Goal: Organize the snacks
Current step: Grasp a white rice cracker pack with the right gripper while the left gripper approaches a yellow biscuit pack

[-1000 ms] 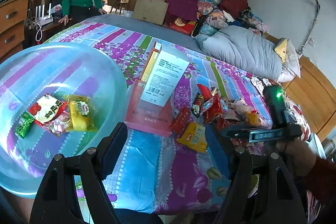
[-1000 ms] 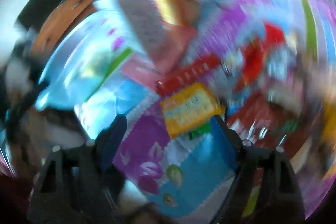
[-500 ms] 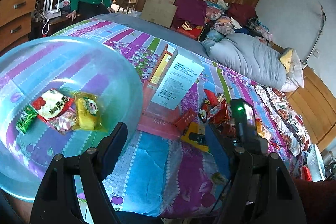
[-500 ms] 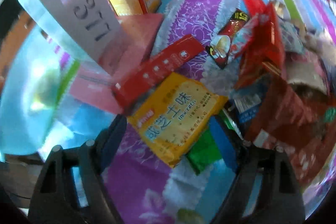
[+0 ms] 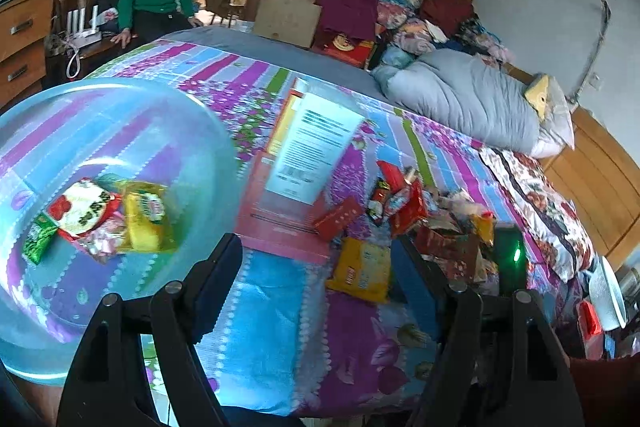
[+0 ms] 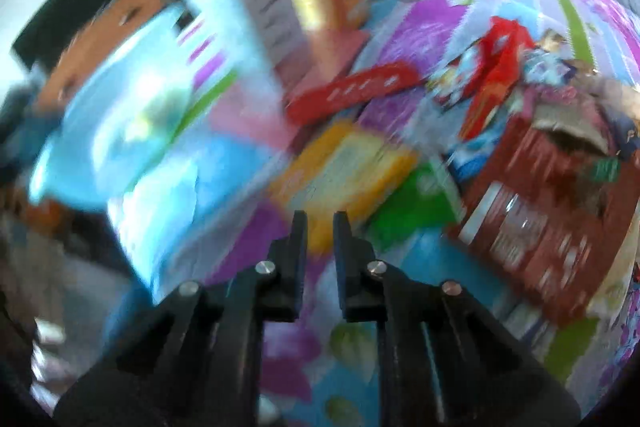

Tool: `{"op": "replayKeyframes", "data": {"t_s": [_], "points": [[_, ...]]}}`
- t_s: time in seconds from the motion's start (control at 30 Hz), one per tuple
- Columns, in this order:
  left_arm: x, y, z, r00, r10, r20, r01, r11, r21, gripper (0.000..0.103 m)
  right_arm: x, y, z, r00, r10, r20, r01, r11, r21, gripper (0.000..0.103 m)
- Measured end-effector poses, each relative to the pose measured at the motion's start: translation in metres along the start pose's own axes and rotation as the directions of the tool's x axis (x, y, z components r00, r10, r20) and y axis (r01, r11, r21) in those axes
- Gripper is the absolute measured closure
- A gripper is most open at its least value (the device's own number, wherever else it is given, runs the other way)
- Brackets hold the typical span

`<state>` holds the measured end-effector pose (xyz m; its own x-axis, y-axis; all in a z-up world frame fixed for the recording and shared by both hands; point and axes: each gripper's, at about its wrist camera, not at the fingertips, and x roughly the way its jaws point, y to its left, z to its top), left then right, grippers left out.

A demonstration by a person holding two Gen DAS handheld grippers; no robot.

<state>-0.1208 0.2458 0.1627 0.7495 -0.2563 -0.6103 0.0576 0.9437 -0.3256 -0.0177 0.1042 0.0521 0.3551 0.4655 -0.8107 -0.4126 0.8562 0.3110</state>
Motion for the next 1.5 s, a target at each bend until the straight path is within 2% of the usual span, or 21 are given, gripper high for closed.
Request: {"op": "replayKeyframes", "data": {"t_s": [0.03,0.1,0.13,0.2,0.3,0.33,0.5,0.57,0.7,0.87,0.93,0.97,1.17,1.23,1.27,1.33,1.4,1.5], "points": [[0.003,-0.006,-0.001,1.0,-0.009,-0.008,0.01,1.0,0.009,0.025,-0.004,-0.003,-0.006,1.0,-0.004,0.014,0.004,1.0,0.021,0.085],[0.011,-0.016,-0.004,0.999,-0.033,-0.034,0.034,0.999,0.017,0.025,-0.02,-0.012,-0.012,0.998,-0.002,0.064,-0.002,0.998,0.069,0.061],[0.016,-0.021,-0.006,0.998,-0.043,-0.052,0.044,0.999,0.025,0.025,-0.03,-0.016,-0.015,0.996,-0.003,0.091,-0.005,0.997,0.08,0.057],[0.03,-0.033,-0.012,0.992,-0.082,-0.096,0.087,0.995,0.044,0.022,-0.052,-0.029,-0.023,0.99,-0.006,0.138,-0.009,0.995,0.103,0.042],[0.066,-0.042,-0.021,0.969,-0.185,-0.166,0.185,0.983,-0.018,0.019,-0.078,-0.05,-0.043,0.985,-0.041,0.167,0.015,0.988,0.155,0.028],[0.085,-0.045,-0.023,0.96,-0.199,-0.198,0.197,0.98,-0.028,0.019,-0.081,-0.059,-0.048,0.985,-0.046,0.169,0.014,0.983,0.183,0.027],[0.158,-0.067,-0.04,0.937,-0.12,-0.328,0.16,0.982,0.097,0.019,-0.094,-0.096,-0.075,0.985,-0.052,0.163,-0.002,0.949,0.316,0.026],[0.174,-0.069,-0.044,0.945,-0.073,-0.317,0.126,0.981,0.148,0.019,-0.097,-0.101,-0.084,0.985,-0.054,0.162,-0.002,0.945,0.327,0.026],[0.185,-0.065,-0.048,0.962,-0.005,-0.274,0.052,0.985,0.162,0.018,-0.101,-0.109,-0.092,0.987,-0.049,0.154,-0.004,0.944,0.33,0.026],[0.206,-0.06,-0.053,0.947,0.017,-0.32,0.032,0.989,0.146,0.017,-0.103,-0.119,-0.097,0.986,-0.048,0.16,-0.011,0.936,0.352,0.026],[0.207,-0.061,-0.052,0.948,0.023,-0.318,0.024,0.989,0.143,0.021,-0.105,-0.122,-0.096,0.984,-0.051,0.17,-0.013,0.935,0.354,0.026],[0.207,-0.061,-0.051,0.948,0.018,-0.319,0.025,0.991,0.131,0.031,-0.107,-0.123,-0.095,0.983,-0.057,0.177,-0.01,0.935,0.353,0.026],[0.183,-0.06,-0.052,0.955,0.024,-0.295,0.015,0.992,0.127,0.031,-0.118,-0.137,-0.076,0.968,-0.111,0.225,0.026,0.937,0.349,0.035],[0.17,-0.057,-0.054,0.958,0.009,-0.287,0.022,0.994,0.103,0.031,-0.115,-0.143,-0.066,0.967,-0.116,0.227,0.035,0.941,0.335,0.044],[0.165,-0.056,-0.055,0.959,0.003,-0.283,0.024,0.995,0.094,0.031,-0.11,-0.152,-0.059,0.968,-0.113,0.225,0.031,0.94,0.339,0.052],[0.158,-0.054,-0.055,0.96,-0.011,-0.279,0.035,0.996,0.078,0.031,-0.098,-0.17,-0.051,0.975,-0.088,0.204,0.004,0.926,0.378,0.057],[0.156,-0.053,-0.054,0.959,-0.025,-0.283,0.046,0.997,0.068,0.031,-0.078,-0.19,-0.044,0.984,-0.001,0.179,-0.078,0.898,0.434,0.057],[0.16,-0.055,-0.053,0.953,-0.038,-0.301,0.06,0.996,0.065,0.031,-0.058,-0.198,-0.035,0.98,0.078,0.183,-0.154,0.883,0.444,0.057]]}}
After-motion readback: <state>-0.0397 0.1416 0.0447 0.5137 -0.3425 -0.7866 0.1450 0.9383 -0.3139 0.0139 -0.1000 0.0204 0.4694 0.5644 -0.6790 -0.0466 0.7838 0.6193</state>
